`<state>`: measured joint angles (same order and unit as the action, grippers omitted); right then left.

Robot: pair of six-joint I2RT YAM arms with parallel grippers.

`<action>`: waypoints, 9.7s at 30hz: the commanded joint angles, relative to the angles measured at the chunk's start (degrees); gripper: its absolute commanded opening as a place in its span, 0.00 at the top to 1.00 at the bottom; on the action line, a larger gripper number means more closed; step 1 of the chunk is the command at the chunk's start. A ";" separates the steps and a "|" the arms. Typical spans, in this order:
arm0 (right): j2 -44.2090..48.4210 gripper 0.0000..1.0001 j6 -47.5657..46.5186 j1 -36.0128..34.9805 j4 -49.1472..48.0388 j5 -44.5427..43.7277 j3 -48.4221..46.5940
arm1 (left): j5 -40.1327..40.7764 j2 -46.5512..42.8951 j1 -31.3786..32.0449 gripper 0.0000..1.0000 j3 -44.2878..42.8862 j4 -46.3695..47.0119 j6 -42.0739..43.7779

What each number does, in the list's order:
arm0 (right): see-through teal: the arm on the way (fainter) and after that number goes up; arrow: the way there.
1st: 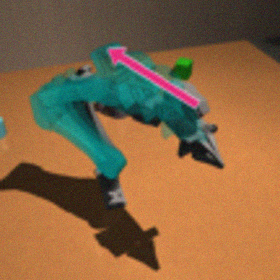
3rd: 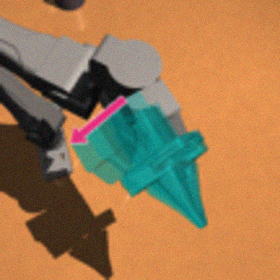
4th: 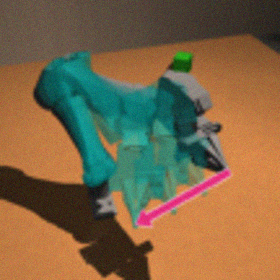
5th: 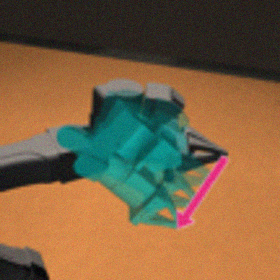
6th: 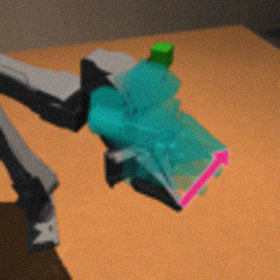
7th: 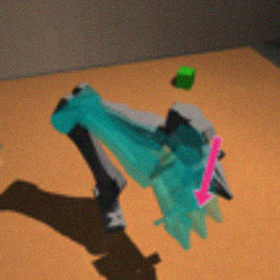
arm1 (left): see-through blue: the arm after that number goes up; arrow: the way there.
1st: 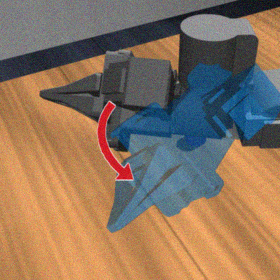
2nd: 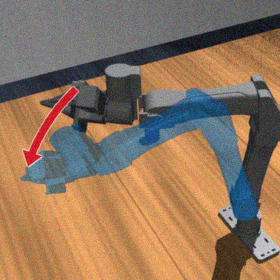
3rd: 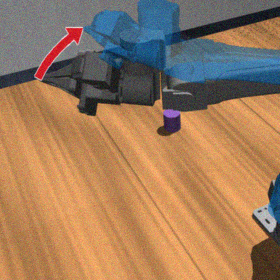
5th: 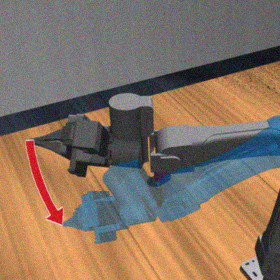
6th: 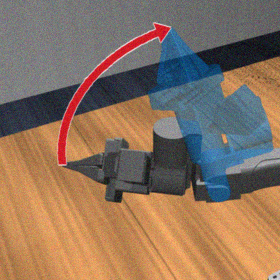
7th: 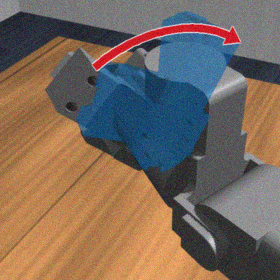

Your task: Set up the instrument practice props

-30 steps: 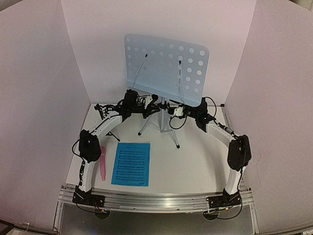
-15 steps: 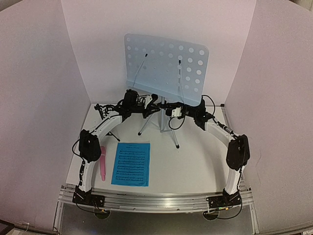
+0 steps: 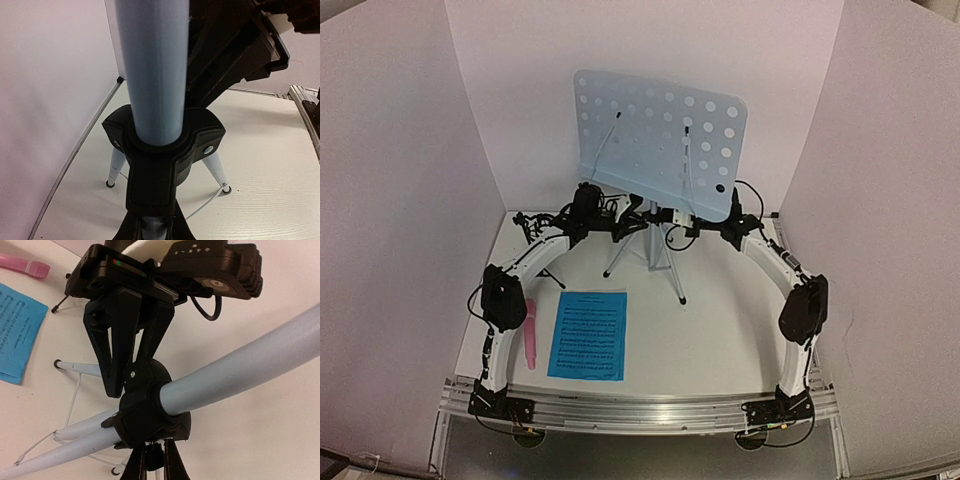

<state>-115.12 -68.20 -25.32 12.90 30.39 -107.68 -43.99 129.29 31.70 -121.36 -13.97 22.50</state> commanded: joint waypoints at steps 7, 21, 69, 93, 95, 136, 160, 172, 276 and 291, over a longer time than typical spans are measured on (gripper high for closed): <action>-5.75 1.00 27.03 2.65 22.49 24.83 -6.82 | -2.87 -0.15 -0.06 1.00 -3.14 -5.80 1.26; -13.60 1.00 53.64 4.22 22.42 40.51 -13.68 | 2.53 0.52 0.74 1.00 -2.84 -4.85 5.67; -11.80 0.69 179.86 3.65 -39.50 30.54 4.77 | 4.50 1.22 0.89 1.00 -3.79 -5.41 8.41; 21.06 0.40 69.59 10.14 -23.30 13.45 26.86 | 4.11 2.43 1.17 1.00 -5.87 -6.87 5.96; 22.16 0.40 53.23 9.52 -24.24 10.75 29.56 | 4.32 2.44 1.22 1.00 -5.86 -6.71 5.78; 0.02 0.58 -3.09 0.70 -2.98 3.34 2.68 | 4.96 4.50 1.17 1.00 -9.51 -7.64 5.94; -1.12 1.00 19.69 0.12 5.94 6.97 1.08 | 5.60 3.73 1.08 1.00 -8.67 -7.26 6.35; -3.00 1.00 56.47 0.45 7.36 15.96 1.39 | 6.63 3.35 1.13 1.00 -8.29 -7.57 6.74; 12.93 0.37 141.19 8.31 -15.46 2.63 25.04 | 41.93 -3.52 8.44 1.00 4.29 -1.68 -17.04; 12.30 0.36 140.15 8.28 -15.08 3.10 23.02 | 36.43 -4.02 7.59 0.74 3.38 -2.73 -11.96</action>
<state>-103.59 73.39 -16.97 -2.24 33.21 -82.18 -5.96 127.62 40.11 -118.26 -9.43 9.54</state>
